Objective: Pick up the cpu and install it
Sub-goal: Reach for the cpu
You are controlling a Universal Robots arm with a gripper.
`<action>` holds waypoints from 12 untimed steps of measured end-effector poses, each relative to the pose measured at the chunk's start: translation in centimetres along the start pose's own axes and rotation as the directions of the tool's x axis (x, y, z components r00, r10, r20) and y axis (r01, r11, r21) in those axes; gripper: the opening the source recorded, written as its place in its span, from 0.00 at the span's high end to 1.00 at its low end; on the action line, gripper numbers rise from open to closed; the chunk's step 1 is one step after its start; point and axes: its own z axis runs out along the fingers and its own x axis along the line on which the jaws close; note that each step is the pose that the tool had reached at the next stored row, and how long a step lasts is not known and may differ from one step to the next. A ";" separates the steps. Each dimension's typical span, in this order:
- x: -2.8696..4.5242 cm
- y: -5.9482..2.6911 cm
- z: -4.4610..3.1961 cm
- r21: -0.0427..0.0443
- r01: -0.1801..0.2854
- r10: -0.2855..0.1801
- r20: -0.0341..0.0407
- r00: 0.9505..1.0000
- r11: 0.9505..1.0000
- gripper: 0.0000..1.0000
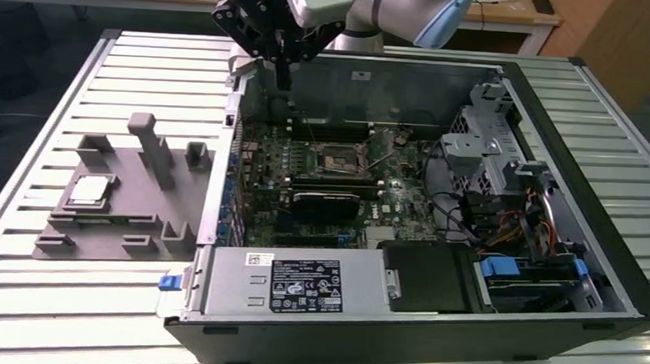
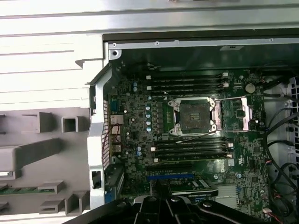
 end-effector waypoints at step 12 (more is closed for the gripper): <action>1.13 -0.09 -0.03 0.000 0.000 0.000 0.001 1.000 1.000 0.89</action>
